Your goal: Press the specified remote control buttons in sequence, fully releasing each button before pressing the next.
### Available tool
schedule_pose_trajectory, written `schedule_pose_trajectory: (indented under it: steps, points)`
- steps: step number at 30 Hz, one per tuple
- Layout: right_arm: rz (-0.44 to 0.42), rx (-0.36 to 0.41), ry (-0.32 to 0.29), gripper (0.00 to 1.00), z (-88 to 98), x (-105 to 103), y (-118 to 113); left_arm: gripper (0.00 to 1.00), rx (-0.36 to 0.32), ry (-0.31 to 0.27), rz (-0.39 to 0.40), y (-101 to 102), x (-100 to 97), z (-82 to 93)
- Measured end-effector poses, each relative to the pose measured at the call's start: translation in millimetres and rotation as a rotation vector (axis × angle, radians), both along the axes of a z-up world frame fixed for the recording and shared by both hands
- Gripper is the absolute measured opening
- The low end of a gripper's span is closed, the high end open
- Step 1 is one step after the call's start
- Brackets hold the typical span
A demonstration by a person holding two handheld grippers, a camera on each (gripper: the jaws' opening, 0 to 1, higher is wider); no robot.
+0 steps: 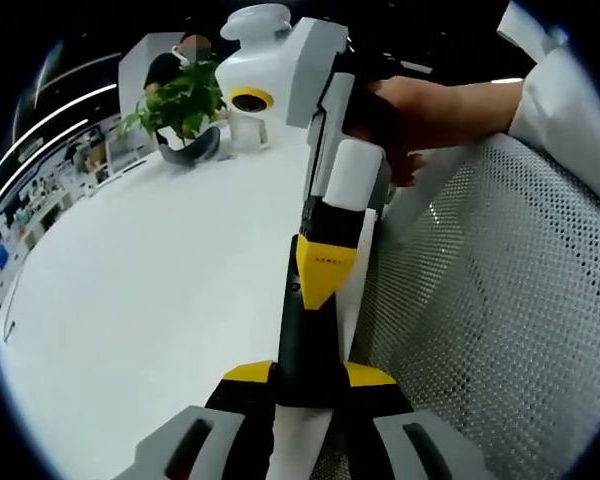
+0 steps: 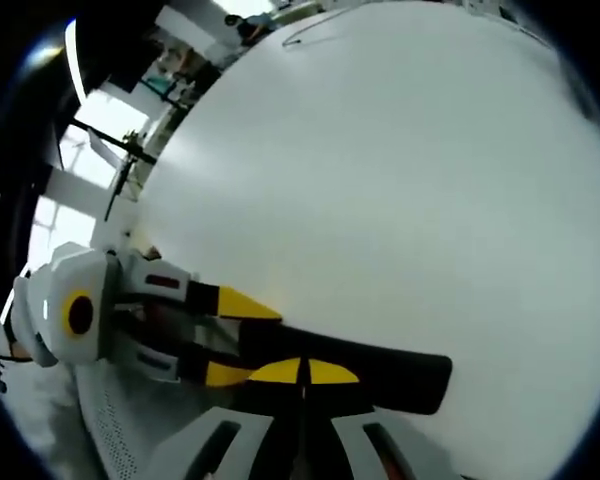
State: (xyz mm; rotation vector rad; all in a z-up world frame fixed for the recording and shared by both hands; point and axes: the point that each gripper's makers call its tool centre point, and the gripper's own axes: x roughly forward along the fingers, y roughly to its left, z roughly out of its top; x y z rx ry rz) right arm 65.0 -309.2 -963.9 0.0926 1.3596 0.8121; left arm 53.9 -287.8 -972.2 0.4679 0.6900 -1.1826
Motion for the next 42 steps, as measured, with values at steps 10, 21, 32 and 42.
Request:
schedule_pose_trajectory:
  steps: [10,21,32,42]
  points:
    - [-0.011,-0.011,-0.013,0.00,-1.3,3,0,0.24,-0.023,0.015,0.009,1,0.6,0.9]
    - [-0.024,0.010,0.000,0.00,0.2,3,-2,0.24,0.011,-0.018,-0.013,0,-0.7,0.6]
    - [-0.085,0.129,-0.310,0.00,56.8,31,-8,0.24,0.024,-0.009,-0.016,1,-0.4,0.2]
    - [-0.152,0.074,-0.659,0.00,108.7,42,-45,0.24,0.046,0.000,-0.006,11,8.5,1.9]
